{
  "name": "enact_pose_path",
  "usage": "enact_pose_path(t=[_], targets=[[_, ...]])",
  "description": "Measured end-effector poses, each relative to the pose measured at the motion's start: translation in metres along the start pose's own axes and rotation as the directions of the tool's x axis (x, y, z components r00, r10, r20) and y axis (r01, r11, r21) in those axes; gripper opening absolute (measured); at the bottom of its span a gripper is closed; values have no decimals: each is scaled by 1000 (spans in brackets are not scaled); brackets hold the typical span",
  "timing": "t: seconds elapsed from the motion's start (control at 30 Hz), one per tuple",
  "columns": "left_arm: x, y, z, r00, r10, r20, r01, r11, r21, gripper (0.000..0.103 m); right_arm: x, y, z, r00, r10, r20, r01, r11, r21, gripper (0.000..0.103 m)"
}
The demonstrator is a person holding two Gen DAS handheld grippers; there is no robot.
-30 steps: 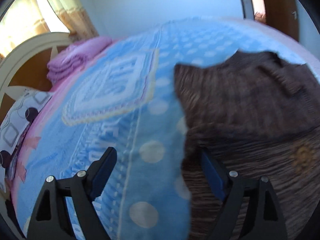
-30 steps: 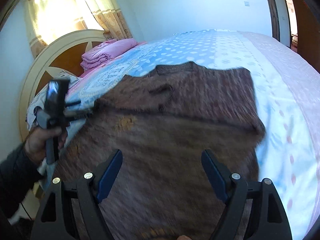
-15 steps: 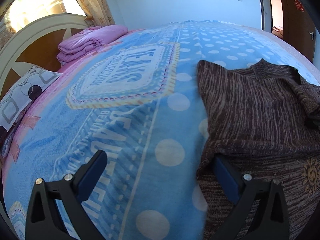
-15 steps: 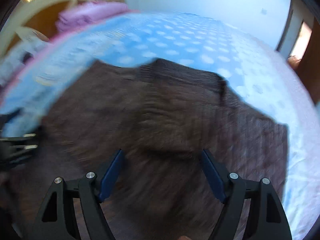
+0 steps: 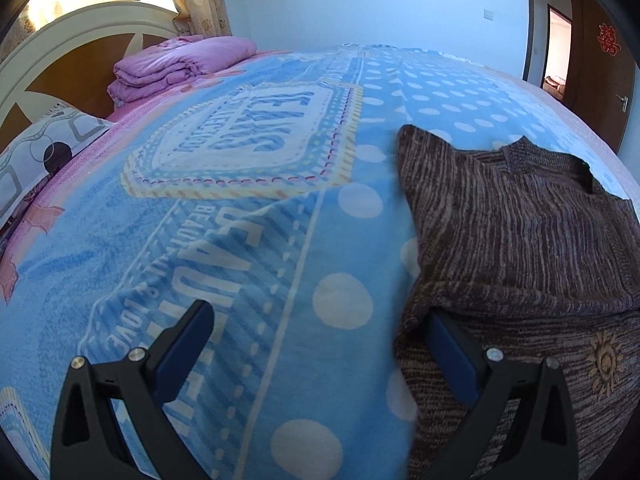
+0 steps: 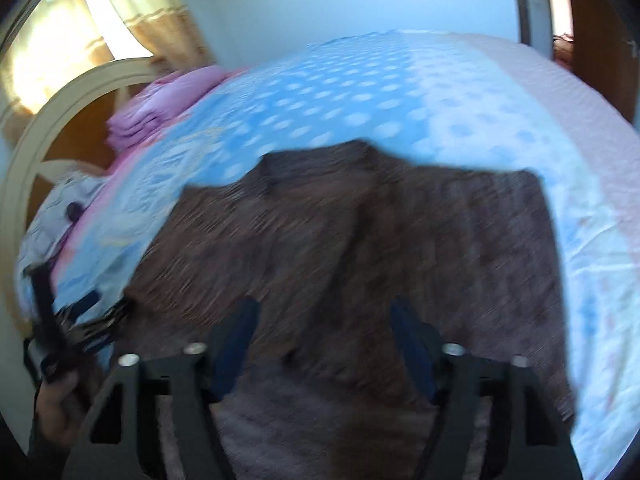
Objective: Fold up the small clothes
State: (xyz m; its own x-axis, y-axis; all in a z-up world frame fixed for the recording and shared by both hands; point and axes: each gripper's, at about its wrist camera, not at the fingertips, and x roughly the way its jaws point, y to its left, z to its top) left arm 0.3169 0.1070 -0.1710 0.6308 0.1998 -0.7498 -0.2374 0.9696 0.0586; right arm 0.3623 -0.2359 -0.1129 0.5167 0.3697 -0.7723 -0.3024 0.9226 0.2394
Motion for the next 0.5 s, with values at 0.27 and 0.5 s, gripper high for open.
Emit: enact_pose_path(t=[0.27, 0.5], targets=[[3, 10, -2, 999, -30, -25, 29, 998, -56, 103, 4, 39, -42, 999, -44, -1, 44, 992, -121, 51], [3, 7, -2, 999, -25, -22, 24, 999, -44, 103, -33, -17, -36, 984, -167, 68, 172, 981, -88, 51]])
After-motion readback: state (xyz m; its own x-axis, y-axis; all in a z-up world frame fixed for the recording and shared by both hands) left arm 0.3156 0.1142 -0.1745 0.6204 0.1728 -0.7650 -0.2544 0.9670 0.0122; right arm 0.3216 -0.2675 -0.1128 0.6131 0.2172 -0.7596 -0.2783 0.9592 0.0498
